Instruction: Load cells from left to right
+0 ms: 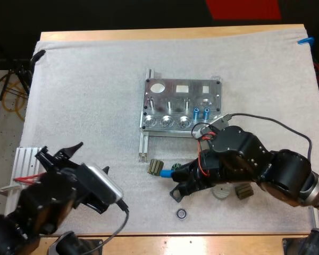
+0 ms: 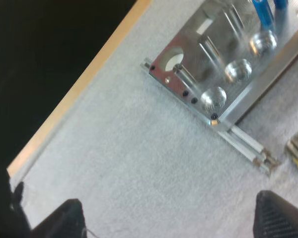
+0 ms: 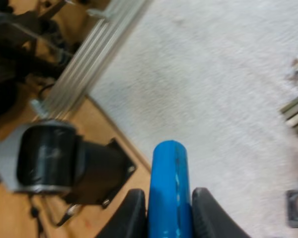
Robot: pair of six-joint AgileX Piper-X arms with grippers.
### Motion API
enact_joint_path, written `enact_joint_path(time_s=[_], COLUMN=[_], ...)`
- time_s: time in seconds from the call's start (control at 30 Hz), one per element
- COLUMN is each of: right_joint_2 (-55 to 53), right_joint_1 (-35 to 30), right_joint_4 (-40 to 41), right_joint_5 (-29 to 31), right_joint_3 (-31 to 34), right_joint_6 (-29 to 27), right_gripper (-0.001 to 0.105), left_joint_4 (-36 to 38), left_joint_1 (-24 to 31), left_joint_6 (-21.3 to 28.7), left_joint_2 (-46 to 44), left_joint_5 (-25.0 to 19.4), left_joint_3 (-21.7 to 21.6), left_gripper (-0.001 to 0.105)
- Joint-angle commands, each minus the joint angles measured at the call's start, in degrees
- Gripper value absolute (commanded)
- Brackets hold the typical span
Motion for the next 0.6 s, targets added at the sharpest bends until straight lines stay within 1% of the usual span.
enact_joint_path(time_s=[0.0,0.07,0.1,0.13,0.2,0.23,0.3,0.37,0.4,0.47,0.5,0.57], right_joint_2=[0.31,1.82,2.13,3.16,5.1,6.52,8.26,11.31,12.07,14.88,15.56,18.01], right_joint_1=[-0.11,-0.11,-0.11,-0.11,-0.5,-0.93,-2.12,-4.31,-4.69,-6.89,-7.46,-9.48], right_joint_4=[0.25,0.96,1.28,2.2,3.99,5.48,8.11,12.6,13.65,17.28,17.82,20.71], right_joint_5=[1.44,4.15,4.85,6.39,8.51,9.65,10.88,12.34,13.17,16.37,17.04,20.12], right_joint_3=[-1.38,-3.38,-4.08,-5.67,-8.39,-10.27,-12.56,-16.33,-17.21,-20.44,-20.91,-23.47], right_joint_6=[-0.73,-0.73,-0.73,-1.01,-2.61,-3.4,-4.24,-6.87,-7.12,-9.26,-10.04,-11.52], right_gripper=[0.0,0.0,0.0,0.0,0.0,0.0,0.0,0.0,0.0,0.0,0.0,0.0], left_joint_4=[-2.12,-3.37,-3.5,-3.66,-3.94,-3.79,-3.39,-1.83,-1.54,0.12,0.43,0.92], left_joint_1=[4.65,12.96,14.28,17.71,20.54,21.67,22.4,22.37,22.37,22.37,22.37,22.37], left_joint_6=[1.65,2.42,2.37,1.58,-0.76,-0.84,-0.83,-0.83,-0.83,-0.83,-0.83,-0.87], left_joint_2=[-0.89,-2.31,-2.76,-3.81,-5.28,-6.31,-8.12,-10.35,-10.87,-12.59,-12.95,-13.98], left_joint_5=[5.85,13.17,14.32,17.19,18.68,19.71,19.74,21.23,21.97,25.19,26.87,32.34], left_joint_3=[-0.28,-0.28,-0.28,-0.28,-0.28,-0.28,-0.16,-0.16,-0.16,-0.16,-0.16,-0.16], left_gripper=[0.069,0.069,0.069,0.069,0.069,0.069,0.069,0.069,0.069,0.069,0.069,0.069])
